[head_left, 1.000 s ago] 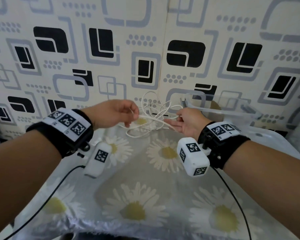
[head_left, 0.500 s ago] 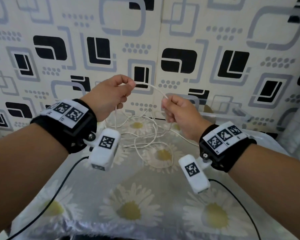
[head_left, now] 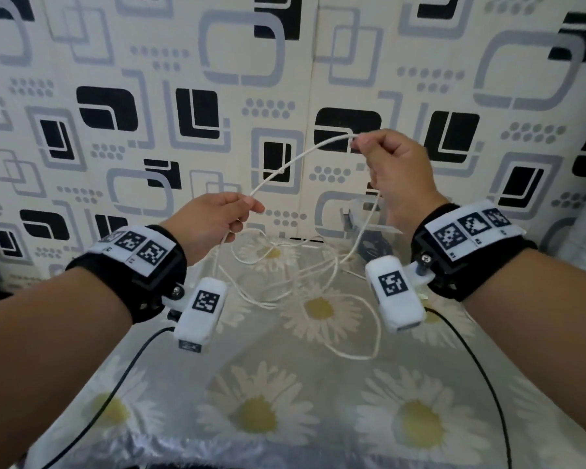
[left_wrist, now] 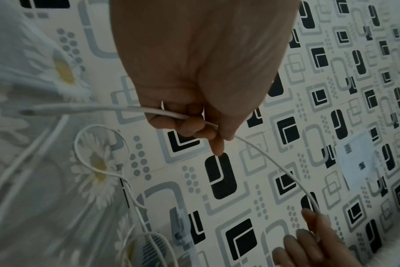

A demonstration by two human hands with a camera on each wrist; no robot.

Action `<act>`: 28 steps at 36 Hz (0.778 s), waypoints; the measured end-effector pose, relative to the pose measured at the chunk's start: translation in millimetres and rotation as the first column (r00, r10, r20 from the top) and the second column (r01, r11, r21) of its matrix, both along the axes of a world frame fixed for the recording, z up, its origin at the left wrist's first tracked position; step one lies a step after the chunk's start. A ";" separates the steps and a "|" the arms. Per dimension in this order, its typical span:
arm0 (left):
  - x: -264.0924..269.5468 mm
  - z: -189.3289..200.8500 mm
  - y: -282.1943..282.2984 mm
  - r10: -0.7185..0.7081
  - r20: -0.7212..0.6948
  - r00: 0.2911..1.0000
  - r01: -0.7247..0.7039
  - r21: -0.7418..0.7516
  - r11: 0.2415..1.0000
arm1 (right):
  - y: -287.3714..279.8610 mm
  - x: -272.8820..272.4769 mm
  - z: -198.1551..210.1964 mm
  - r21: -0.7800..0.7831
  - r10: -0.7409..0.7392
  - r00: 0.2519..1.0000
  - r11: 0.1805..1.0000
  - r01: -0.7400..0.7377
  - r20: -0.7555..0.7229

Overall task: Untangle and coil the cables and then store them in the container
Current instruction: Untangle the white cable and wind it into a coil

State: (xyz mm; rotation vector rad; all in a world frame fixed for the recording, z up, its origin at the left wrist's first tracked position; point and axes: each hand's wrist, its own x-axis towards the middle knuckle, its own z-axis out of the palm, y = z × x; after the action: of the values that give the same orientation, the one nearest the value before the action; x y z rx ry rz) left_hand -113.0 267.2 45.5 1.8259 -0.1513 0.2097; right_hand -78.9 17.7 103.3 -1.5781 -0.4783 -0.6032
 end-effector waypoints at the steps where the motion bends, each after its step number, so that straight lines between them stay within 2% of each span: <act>1: 0.4 -1.9 0.8 0.008 -0.012 1.000 -0.008 -0.011 1.000 | -1.2 1.3 2.9 0.012 -0.001 1.000 1.000 0.001 -0.001; 4: 1.2 -6.0 0.8 0.053 -0.100 0.994 -0.057 -0.029 0.998 | -3.6 3.8 4.4 0.032 -0.018 1.000 0.999 0.019 -0.022; 8: 0.8 -12.7 -0.4 0.144 -0.290 0.946 -0.142 0.028 0.989 | -4.9 10.7 -9.3 0.013 -0.066 0.995 0.998 0.067 -0.068; 13: 1.1 -19.1 1.5 0.092 -0.393 0.915 -0.106 -0.014 0.994 | -7.6 19.9 -26.0 0.036 -0.178 0.978 0.983 0.183 -0.112; 16: 4.1 -19.5 0.5 -0.031 -0.405 0.914 -0.047 -0.180 0.982 | -10.9 26.5 -30.1 0.023 -0.275 0.950 0.959 0.281 -0.146; 21: 8.1 -19.4 0.3 -0.173 -0.350 0.921 -0.016 -0.475 0.880 | -13.6 33.0 -40.4 -0.067 -0.345 0.909 0.939 0.339 -0.233; 24: 8.1 -19.1 -2.1 -0.138 -0.309 0.941 -0.026 -0.474 0.880 | -10.3 28.4 -49.9 -0.191 -0.360 0.897 0.929 0.318 -0.256; 28: 9.2 -20.5 -4.2 -0.036 -0.232 0.972 -0.060 -0.391 0.918 | -5.5 22.0 -59.3 -0.343 -0.298 0.941 0.910 0.231 -0.157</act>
State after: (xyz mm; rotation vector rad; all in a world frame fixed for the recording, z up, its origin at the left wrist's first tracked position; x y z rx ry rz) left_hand -103.8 263.0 25.1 1.4320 0.0678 0.0259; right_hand -56.9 12.2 44.0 -2.0160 -0.2091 -0.5780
